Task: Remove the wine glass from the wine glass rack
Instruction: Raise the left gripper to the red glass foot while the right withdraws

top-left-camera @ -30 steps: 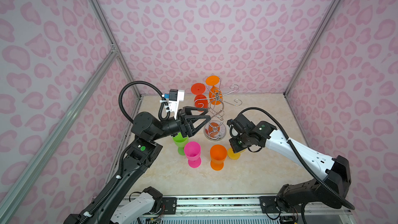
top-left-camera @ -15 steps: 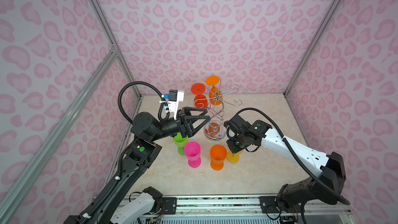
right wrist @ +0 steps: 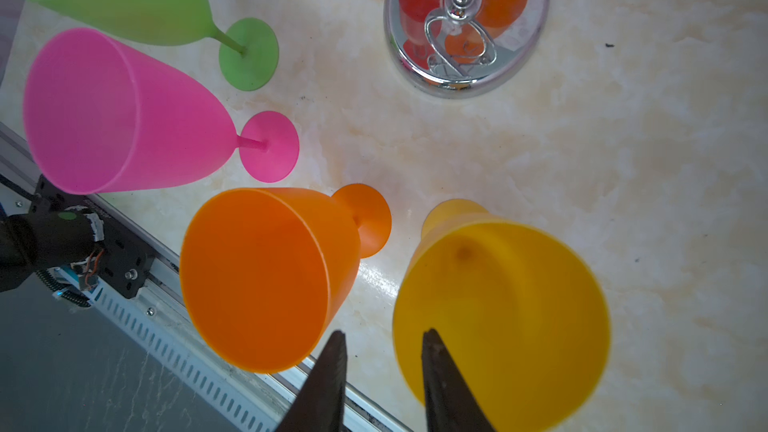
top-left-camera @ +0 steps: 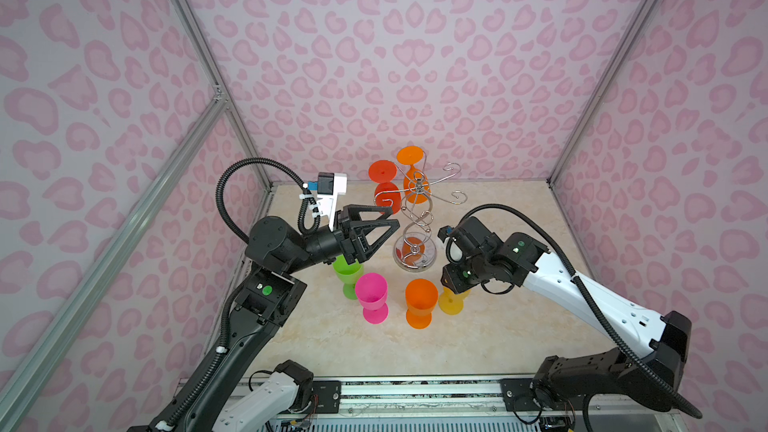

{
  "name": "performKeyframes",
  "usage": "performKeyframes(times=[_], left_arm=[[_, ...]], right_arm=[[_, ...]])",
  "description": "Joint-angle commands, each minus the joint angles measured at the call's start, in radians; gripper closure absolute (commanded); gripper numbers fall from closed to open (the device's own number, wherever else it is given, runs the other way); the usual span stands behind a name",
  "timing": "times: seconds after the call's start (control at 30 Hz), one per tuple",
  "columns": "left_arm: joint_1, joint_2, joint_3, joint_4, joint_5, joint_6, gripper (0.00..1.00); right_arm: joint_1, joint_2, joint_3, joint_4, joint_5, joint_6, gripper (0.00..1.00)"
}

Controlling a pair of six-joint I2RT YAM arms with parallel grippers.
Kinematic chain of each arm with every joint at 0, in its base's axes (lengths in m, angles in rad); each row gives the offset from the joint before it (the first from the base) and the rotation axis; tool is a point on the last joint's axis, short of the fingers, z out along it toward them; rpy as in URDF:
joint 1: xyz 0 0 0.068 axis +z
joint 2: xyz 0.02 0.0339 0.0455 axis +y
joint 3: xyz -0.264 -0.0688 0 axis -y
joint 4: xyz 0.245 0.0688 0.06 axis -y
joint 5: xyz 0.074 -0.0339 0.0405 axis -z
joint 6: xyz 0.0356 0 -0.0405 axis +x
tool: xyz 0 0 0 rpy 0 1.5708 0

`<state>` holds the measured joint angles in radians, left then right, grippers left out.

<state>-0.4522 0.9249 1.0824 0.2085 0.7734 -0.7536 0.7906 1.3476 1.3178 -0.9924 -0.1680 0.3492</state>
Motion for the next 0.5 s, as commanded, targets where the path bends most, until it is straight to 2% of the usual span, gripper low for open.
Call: performKeyframes(times=[0.0, 0.17, 0.23, 0.33, 0.47], left_arm=[[0.06, 0.0, 0.02, -0.055, -0.037, -0.012, 0.26], [0.248, 0.076, 0.018, -0.05, -0.04, -0.144, 0.29], [0.304, 0.134, 0.017, -0.027, -0.03, -0.183, 0.29], [0.341, 0.231, 0.039, -0.01, -0.019, -0.201, 0.29], [0.344, 0.364, 0.091, 0.028, 0.0, -0.221, 0.3]], right_arm=[[-0.005, -0.044, -0.005, 0.012, -0.027, 0.023, 0.67], [-0.051, -0.198, -0.058, 0.102, -0.046, 0.081, 0.66], [-0.101, -0.275, -0.096, 0.163, -0.107, 0.109, 0.65], [-0.16, -0.365, -0.131, 0.209, -0.162, 0.129, 0.64], [-0.191, -0.445, -0.148, 0.213, -0.135, 0.111, 0.62]])
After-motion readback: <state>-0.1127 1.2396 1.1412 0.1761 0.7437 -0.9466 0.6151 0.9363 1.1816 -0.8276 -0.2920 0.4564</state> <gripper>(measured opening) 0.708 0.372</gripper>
